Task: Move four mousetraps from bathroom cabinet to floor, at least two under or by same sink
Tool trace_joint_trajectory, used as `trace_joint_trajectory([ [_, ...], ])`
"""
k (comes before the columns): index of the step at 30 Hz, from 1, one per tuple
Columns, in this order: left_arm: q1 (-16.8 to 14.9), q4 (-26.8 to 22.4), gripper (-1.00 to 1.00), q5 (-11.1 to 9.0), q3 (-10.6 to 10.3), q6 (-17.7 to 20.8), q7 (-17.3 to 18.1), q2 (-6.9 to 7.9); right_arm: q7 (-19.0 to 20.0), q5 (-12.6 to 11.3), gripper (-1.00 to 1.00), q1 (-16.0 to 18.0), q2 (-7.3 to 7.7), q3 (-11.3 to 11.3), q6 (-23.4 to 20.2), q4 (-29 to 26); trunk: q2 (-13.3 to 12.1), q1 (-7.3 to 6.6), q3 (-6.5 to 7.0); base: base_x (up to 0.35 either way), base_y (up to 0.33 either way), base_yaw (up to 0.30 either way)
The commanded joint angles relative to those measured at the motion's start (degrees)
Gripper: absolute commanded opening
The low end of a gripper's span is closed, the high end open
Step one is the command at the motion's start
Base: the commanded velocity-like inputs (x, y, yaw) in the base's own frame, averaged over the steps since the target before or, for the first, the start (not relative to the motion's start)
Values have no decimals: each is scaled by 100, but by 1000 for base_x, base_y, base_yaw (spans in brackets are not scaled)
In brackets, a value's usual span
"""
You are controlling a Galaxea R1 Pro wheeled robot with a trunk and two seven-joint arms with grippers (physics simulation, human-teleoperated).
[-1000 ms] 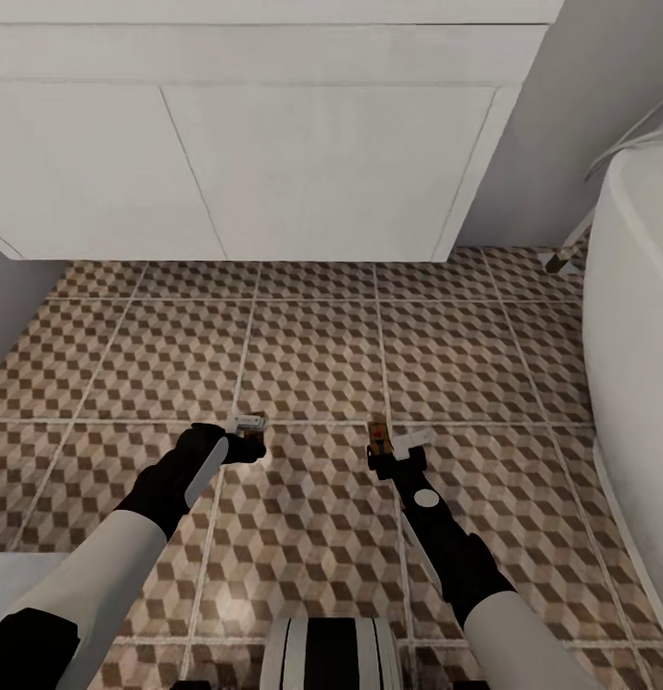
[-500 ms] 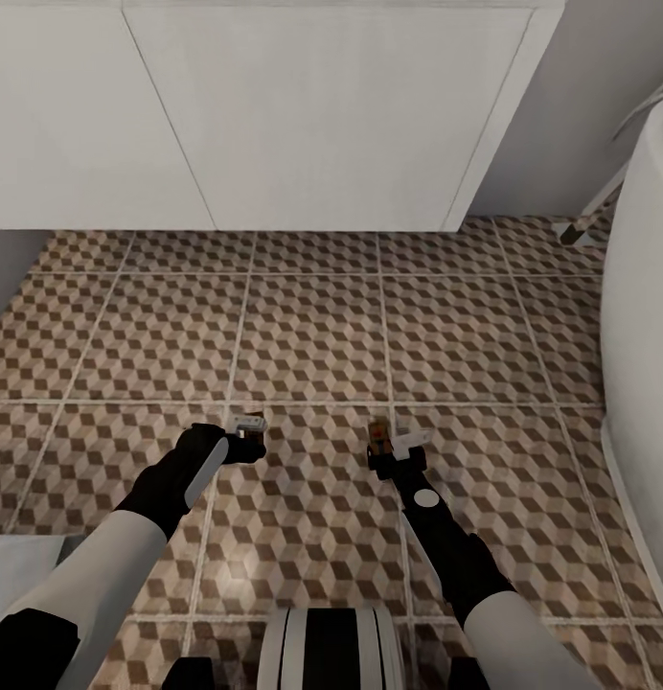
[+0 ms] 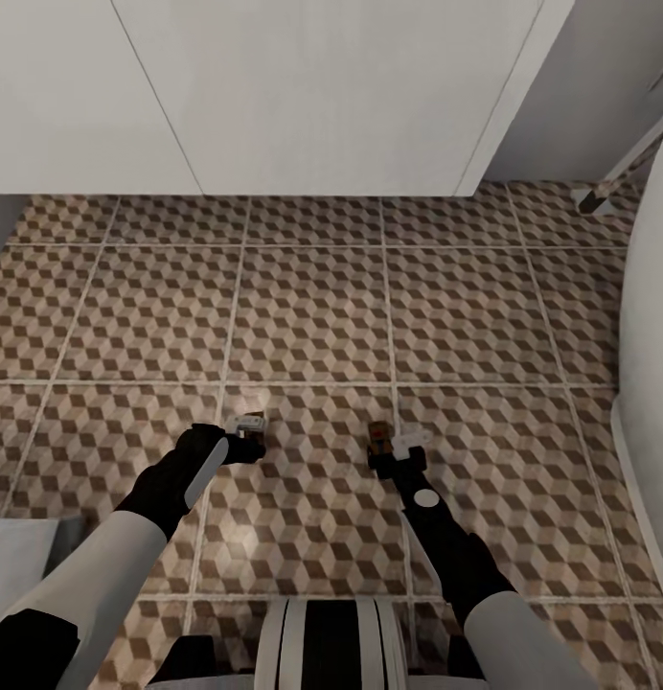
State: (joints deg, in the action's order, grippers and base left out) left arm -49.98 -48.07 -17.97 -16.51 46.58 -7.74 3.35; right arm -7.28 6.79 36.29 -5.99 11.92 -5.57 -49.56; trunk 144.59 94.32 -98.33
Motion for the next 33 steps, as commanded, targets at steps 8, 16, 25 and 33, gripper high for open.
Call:
trace_joint_trajectory([
  [8, -3, -7, -100, -48, -28, 18, -61, 7, -16, 42, -100, 1, 1, 12, -40, -10, 12, 19, -254, 0, 0, 0],
  [16, -3, -10, -100, -48, -28, 18, -61, 7, -18, 42, -100, 1, 1, 12, -40, -10, 19, 32, -434, 0, 0, 0],
  [25, -3, -11, -100, -48, -28, 16, -61, 7, -17, 42, -100, 1, 1, 18, 0, -10, 19, 32, -444, 0, 0, 0],
  [33, -3, -96, -100, -41, -32, -54, -41, 7, -51, 343, -100, 1, -27, 21, 965, 6, 19, 32, -444, 0, 0, 0],
])
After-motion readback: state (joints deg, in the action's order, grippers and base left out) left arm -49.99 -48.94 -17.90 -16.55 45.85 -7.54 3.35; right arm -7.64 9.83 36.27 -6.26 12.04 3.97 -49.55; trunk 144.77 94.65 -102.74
